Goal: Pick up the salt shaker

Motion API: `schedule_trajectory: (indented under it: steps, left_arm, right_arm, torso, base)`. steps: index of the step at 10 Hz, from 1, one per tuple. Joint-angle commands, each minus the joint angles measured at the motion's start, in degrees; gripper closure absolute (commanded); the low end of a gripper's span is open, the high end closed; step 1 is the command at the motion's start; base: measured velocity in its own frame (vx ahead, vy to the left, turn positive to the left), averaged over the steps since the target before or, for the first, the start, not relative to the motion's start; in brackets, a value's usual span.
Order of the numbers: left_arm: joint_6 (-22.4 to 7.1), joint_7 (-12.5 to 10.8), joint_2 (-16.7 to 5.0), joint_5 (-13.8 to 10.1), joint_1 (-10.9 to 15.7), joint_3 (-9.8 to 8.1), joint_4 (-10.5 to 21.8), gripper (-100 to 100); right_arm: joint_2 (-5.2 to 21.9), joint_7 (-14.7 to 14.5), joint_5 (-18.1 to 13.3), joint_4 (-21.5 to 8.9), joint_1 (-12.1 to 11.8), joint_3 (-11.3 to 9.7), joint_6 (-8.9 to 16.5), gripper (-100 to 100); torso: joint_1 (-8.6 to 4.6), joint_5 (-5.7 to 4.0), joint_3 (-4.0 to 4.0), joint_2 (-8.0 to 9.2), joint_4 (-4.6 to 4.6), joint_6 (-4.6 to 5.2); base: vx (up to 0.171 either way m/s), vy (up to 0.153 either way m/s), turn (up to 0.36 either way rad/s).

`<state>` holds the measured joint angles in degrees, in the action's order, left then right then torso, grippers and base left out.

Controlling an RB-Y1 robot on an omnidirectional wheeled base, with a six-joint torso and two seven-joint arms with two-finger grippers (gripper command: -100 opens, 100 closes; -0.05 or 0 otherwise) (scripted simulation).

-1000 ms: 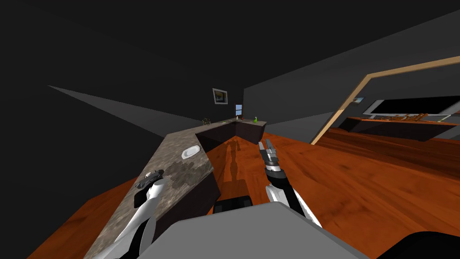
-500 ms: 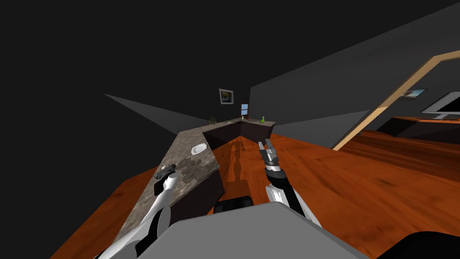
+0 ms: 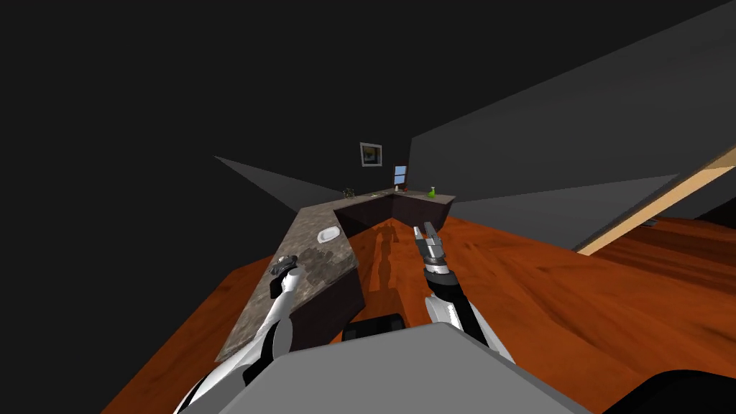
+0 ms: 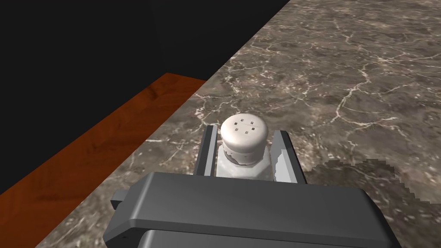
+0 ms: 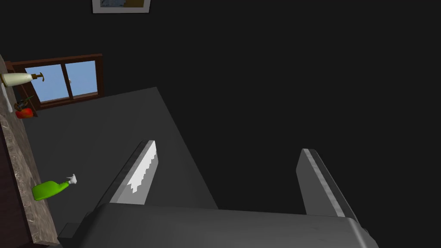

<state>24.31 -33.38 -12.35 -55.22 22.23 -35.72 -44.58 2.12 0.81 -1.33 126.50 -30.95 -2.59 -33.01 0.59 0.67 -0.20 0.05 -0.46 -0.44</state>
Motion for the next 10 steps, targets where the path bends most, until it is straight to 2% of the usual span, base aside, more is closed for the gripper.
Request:
schedule_trajectory:
  steps: [1,3,4,6,8,9,10]
  left_arm:
    - [0.8,-1.5,0.0,1.6,1.2,0.82,2.0,100]
    - [1.3,-0.9,4.3,5.4,4.6,0.49,2.2,100]
    - [1.3,-0.9,4.4,6.2,4.6,0.49,3.4,100]
    - [1.3,-0.9,4.6,6.2,4.6,0.49,2.2,100]
    - [1.8,-0.3,8.3,10.4,7.9,0.16,2.4,100]
    - [1.8,-0.3,9.1,10.9,7.9,0.16,2.4,100]
    - [1.2,0.3,8.7,10.2,7.6,-0.23,1.5,100]
  right_arm:
    - [0.0,0.0,0.0,0.0,0.0,0.0,0.0,0]
    - [0.0,0.0,0.0,0.0,0.0,0.0,0.0,0]
    - [0.0,0.0,0.0,0.0,0.0,0.0,0.0,0]
    - [0.0,0.0,0.0,0.0,0.0,0.0,0.0,0]
    - [0.0,0.0,0.0,0.0,0.0,0.0,0.0,0]
    - [0.0,0.0,0.0,0.0,0.0,0.0,0.0,0]
    - [0.0,0.0,0.0,0.0,0.0,0.0,0.0,0]
  torso:
    - [0.0,0.0,0.0,0.0,0.0,0.0]
    - [0.05,0.02,-0.03,-0.04,-0.01,0.06]
    - [0.16,0.07,-0.07,-0.09,-0.06,0.04]
    - [0.05,0.12,-0.1,-0.09,-0.11,0.12]
    - [0.03,0.08,-0.11,-0.12,-0.09,0.07]
    - [0.11,0.08,-0.1,-0.13,-0.08,0.03]
    - [0.12,0.12,-0.12,-0.12,-0.12,0.1]
  base:
    - [0.001,0.027,0.101]
    - [-0.002,0.058,0.268]
    - [0.003,0.044,0.114]
    - [0.0,0.007,-0.018]
    - [0.007,0.038,0.303]
    - [0.01,0.045,0.116]
    - [0.001,0.017,-0.002]
